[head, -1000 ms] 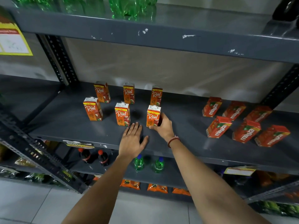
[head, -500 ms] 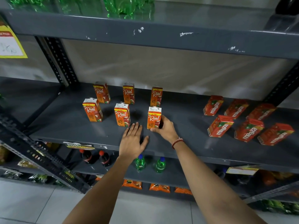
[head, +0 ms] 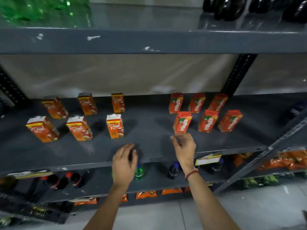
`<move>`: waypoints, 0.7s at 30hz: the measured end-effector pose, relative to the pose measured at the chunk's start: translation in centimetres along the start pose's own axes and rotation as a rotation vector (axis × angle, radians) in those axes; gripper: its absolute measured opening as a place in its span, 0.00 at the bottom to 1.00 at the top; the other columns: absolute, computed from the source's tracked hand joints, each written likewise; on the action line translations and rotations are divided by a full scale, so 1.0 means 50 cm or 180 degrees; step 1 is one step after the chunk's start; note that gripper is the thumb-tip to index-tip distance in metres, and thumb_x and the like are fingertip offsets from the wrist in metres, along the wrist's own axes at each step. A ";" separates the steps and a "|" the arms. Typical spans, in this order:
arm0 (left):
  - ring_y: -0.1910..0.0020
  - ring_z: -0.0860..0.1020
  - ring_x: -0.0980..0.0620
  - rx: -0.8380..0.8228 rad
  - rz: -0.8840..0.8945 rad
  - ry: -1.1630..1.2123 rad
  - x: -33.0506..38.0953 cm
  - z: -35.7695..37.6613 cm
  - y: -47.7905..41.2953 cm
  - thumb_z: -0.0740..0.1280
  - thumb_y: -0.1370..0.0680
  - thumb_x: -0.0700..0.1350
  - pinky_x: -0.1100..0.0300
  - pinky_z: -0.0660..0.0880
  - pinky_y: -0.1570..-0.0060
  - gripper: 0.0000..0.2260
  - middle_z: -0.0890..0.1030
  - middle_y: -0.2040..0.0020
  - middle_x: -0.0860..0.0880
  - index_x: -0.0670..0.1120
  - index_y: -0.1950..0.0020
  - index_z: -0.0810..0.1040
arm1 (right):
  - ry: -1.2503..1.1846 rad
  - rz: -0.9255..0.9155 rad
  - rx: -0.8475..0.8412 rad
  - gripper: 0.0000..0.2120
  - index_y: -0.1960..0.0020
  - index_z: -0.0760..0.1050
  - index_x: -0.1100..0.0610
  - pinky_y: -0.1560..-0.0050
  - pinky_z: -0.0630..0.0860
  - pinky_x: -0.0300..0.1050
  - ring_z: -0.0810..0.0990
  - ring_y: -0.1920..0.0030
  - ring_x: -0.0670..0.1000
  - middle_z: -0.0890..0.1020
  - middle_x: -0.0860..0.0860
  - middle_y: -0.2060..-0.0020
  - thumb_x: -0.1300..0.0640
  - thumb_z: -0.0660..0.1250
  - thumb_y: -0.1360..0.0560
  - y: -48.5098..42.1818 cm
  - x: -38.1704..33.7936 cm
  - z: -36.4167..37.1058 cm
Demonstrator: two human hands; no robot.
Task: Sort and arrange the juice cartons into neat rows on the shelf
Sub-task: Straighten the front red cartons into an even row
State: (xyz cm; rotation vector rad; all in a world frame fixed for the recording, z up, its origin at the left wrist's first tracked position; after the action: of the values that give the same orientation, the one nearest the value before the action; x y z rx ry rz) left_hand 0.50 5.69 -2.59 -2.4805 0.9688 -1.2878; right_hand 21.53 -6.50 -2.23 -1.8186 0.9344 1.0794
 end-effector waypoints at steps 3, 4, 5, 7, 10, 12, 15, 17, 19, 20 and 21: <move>0.41 0.75 0.43 -0.0427 -0.0022 0.0319 0.108 0.109 -0.009 0.64 0.23 0.46 0.49 0.72 0.39 0.15 0.78 0.40 0.42 0.41 0.38 0.75 | 0.0274 0.0247 0.0745 0.11 0.52 0.76 0.63 0.46 0.76 0.58 0.78 0.50 0.63 0.78 0.60 0.53 0.59 0.73 0.29 -0.028 0.047 -0.117; 0.37 0.73 0.43 -0.0570 -0.0088 0.0353 0.138 0.145 -0.015 0.66 0.23 0.46 0.49 0.70 0.36 0.18 0.76 0.37 0.42 0.41 0.35 0.73 | 0.0403 0.0402 0.0878 0.16 0.48 0.75 0.65 0.44 0.74 0.57 0.77 0.47 0.64 0.77 0.62 0.50 0.57 0.74 0.30 -0.042 0.060 -0.144; 0.34 0.70 0.44 -0.0686 -0.0169 0.0360 0.164 0.178 -0.023 0.66 0.24 0.46 0.50 0.67 0.34 0.22 0.73 0.34 0.41 0.40 0.32 0.69 | 0.0526 0.0539 0.0932 0.21 0.45 0.74 0.67 0.43 0.73 0.55 0.76 0.45 0.64 0.76 0.63 0.48 0.56 0.75 0.31 -0.058 0.071 -0.163; 0.31 0.67 0.44 -0.0777 -0.0356 0.0392 0.205 0.228 -0.040 0.67 0.24 0.49 0.51 0.64 0.33 0.29 0.68 0.29 0.41 0.40 0.28 0.62 | 0.0630 0.0674 0.0812 0.29 0.39 0.71 0.68 0.40 0.71 0.54 0.74 0.41 0.64 0.74 0.65 0.44 0.56 0.76 0.33 -0.089 0.082 -0.180; 0.32 0.68 0.42 -0.0605 -0.0718 0.0607 0.242 0.272 -0.067 0.69 0.26 0.50 0.50 0.67 0.33 0.34 0.69 0.30 0.40 0.39 0.27 0.58 | 0.0734 0.0559 0.0434 0.35 0.35 0.67 0.69 0.35 0.66 0.52 0.70 0.36 0.63 0.73 0.65 0.39 0.55 0.78 0.35 -0.128 0.087 -0.168; 0.35 0.72 0.41 -0.0395 -0.0949 0.0692 0.249 0.291 -0.078 0.71 0.27 0.49 0.46 0.70 0.36 0.35 0.73 0.33 0.38 0.38 0.27 0.58 | 0.0834 0.0529 0.0281 0.36 0.35 0.67 0.69 0.35 0.65 0.50 0.69 0.35 0.62 0.74 0.64 0.39 0.53 0.77 0.35 -0.146 0.092 -0.155; 0.46 0.78 0.39 -0.0155 -0.1132 0.0579 0.252 0.309 -0.088 0.72 0.28 0.47 0.43 0.72 0.41 0.31 0.81 0.45 0.39 0.38 0.31 0.64 | 0.0875 0.0553 0.0282 0.32 0.37 0.69 0.68 0.35 0.66 0.51 0.71 0.38 0.61 0.76 0.63 0.42 0.53 0.76 0.33 -0.165 0.099 -0.145; 0.53 0.80 0.40 -0.0003 -0.1167 0.0445 0.256 0.311 -0.091 0.73 0.29 0.46 0.43 0.73 0.44 0.25 0.83 0.52 0.41 0.39 0.37 0.71 | 0.0904 0.0569 0.0300 0.28 0.39 0.70 0.67 0.37 0.66 0.50 0.73 0.39 0.60 0.77 0.63 0.43 0.54 0.75 0.32 -0.173 0.104 -0.142; 0.59 0.81 0.41 0.0116 -0.1216 0.0322 0.261 0.308 -0.094 0.75 0.31 0.47 0.45 0.76 0.48 0.20 0.83 0.58 0.42 0.40 0.44 0.75 | 0.0895 0.0537 0.0281 0.24 0.41 0.72 0.66 0.38 0.67 0.48 0.74 0.41 0.60 0.78 0.62 0.44 0.56 0.75 0.31 -0.178 0.108 -0.140; 0.61 0.81 0.42 0.0144 -0.1238 0.0276 0.262 0.306 -0.094 0.75 0.32 0.47 0.46 0.77 0.50 0.18 0.83 0.60 0.43 0.41 0.47 0.75 | 0.0865 0.0516 0.0261 0.23 0.42 0.72 0.65 0.39 0.68 0.48 0.75 0.42 0.60 0.79 0.61 0.45 0.57 0.75 0.32 -0.180 0.108 -0.139; 0.63 0.81 0.42 0.0163 -0.1251 0.0246 0.264 0.305 -0.094 0.75 0.33 0.46 0.46 0.77 0.52 0.17 0.83 0.62 0.43 0.42 0.50 0.76 | 0.0833 0.0493 0.0246 0.22 0.42 0.73 0.65 0.40 0.69 0.49 0.75 0.42 0.60 0.79 0.61 0.46 0.58 0.75 0.32 -0.181 0.108 -0.139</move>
State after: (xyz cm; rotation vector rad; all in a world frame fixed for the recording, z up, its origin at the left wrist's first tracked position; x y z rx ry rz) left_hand 20.06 -0.88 -1.04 -2.6870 0.4640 -1.5039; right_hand 33.62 -10.10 -2.59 -1.8771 1.2720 0.8960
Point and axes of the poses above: each hand's wrist, its own y-axis away from the middle knuckle, its own z-axis out of the palm, x = y × z, the point moved 6 cm from there along -y, towards the middle knuckle
